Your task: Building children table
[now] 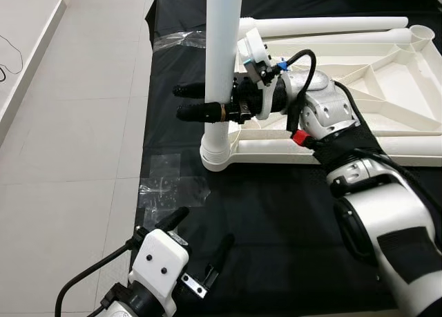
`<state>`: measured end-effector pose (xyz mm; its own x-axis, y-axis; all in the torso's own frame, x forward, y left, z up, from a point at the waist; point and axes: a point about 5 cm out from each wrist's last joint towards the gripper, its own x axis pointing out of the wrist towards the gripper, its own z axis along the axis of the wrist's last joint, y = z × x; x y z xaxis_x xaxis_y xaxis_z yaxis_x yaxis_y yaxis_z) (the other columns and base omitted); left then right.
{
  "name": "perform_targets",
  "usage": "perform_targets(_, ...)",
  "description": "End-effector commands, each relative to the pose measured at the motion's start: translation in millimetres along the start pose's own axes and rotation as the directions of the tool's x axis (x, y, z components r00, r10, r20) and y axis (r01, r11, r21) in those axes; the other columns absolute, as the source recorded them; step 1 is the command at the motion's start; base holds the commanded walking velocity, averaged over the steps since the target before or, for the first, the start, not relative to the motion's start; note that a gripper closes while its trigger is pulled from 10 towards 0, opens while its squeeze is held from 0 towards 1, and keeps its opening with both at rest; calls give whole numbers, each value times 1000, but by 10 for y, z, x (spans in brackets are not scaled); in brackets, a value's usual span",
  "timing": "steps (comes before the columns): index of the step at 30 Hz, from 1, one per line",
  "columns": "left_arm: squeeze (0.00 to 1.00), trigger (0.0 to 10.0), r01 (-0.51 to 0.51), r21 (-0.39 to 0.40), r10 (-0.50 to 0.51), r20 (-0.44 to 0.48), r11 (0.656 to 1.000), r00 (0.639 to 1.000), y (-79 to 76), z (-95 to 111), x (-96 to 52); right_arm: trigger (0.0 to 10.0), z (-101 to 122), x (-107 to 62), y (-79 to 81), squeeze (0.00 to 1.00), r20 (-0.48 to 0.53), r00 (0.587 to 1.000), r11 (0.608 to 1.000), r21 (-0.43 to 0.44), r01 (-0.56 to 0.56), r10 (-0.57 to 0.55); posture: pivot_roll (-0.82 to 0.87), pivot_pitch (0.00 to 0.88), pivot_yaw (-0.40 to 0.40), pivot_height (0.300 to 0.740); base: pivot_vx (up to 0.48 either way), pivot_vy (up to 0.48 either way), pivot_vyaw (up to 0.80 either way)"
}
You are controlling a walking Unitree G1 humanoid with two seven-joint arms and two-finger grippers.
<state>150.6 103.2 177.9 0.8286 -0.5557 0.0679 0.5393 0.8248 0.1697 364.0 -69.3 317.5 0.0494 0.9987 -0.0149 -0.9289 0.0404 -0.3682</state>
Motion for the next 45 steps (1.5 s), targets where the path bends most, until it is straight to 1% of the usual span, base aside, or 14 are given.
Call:
perform_targets(1,0,10000,7,-8,-7,-29,1000,1000,-20,-53,-18,10000,-322,-84,24,0,-128,988,994,65,92,-83,95,364,-25,740,0,0,0)
perform_targets(8,0,10000,7,-4,-8,-23,1000,1000,-13,-51,-1,10000,-423,-136,97,0,-200,960,975,65,212,-195,89,363,-29,740,0,0,0)
perform_targets(10,0,10000,8,-5,-8,-19,1000,1000,-7,-55,15,10000,-542,-89,184,0,-313,893,924,95,370,-325,79,359,-34,740,0,0,0)
perform_targets(12,0,10000,8,-5,-8,-19,1000,1000,-7,-55,15,10000,-542,-89,184,0,-313,893,924,95,370,-325,79,359,-34,740,0,0,0)
perform_targets(15,0,10000,9,-3,-9,-12,1000,1000,-10,-63,43,10000,-625,-50,198,0,-381,768,793,129,595,-514,73,351,-40,740,0,0,0)
perform_targets(17,0,10000,9,-3,-9,-12,1000,1000,-10,-63,43,10000,-625,-50,198,0,-381,768,793,129,595,-514,73,351,-40,740,0,0,0)
perform_targets(19,0,10000,9,0,-9,-10,1000,1000,-7,-67,46,10000,-625,-28,201,0,-376,696,698,159,698,-611,72,347,-47,740,0,0,0)
perform_targets(24,0,10000,8,5,-8,-12,1000,1000,2,-73,42,10000,-614,-37,208,0,-361,657,649,163,743,-662,71,347,-45,740,0,0,0)
perform_targets(27,0,10000,10,6,-10,-13,1000,1000,9,-75,36,10000,-588,-66,266,0,-350,591,577,154,802,-727,72,349,-42,740,0,0,0)
perform_targets(30,0,10000,11,6,-11,-13,1000,1000,10,-74,34,10000,-584,-62,307,0,-343,578,562,155,813,-741,71,349,-38,740,0,0,0)
perform_targets(34,0,10000,19,10,-19,-14,1000,1000,21,-78,31,10000,-635,6,538,0,-369,555,555,118,824,-746,70,351,-31,740,0,0,0)
perform_targets(40,0,10000,24,12,-24,-12,1000,1000,19,-81,46,10000,-668,19,618,0,-380,509,535,44,844,-772,71,348,-29,740,0,0,0)
perform_targets(43,0,10000,25,14,-25,-11,1000,1000,20,-81,49,10000,-667,21,632,0,-382,489,513,43,857,-784,71,347,-29,740,0,0,0)
perform_targets(45,0,10000,26,16,-26,-10,1000,1000,21,-79,52,10000,-658,26,658,0,-383,455,468,64,881,-804,72,344,-30,740,0,0,0)
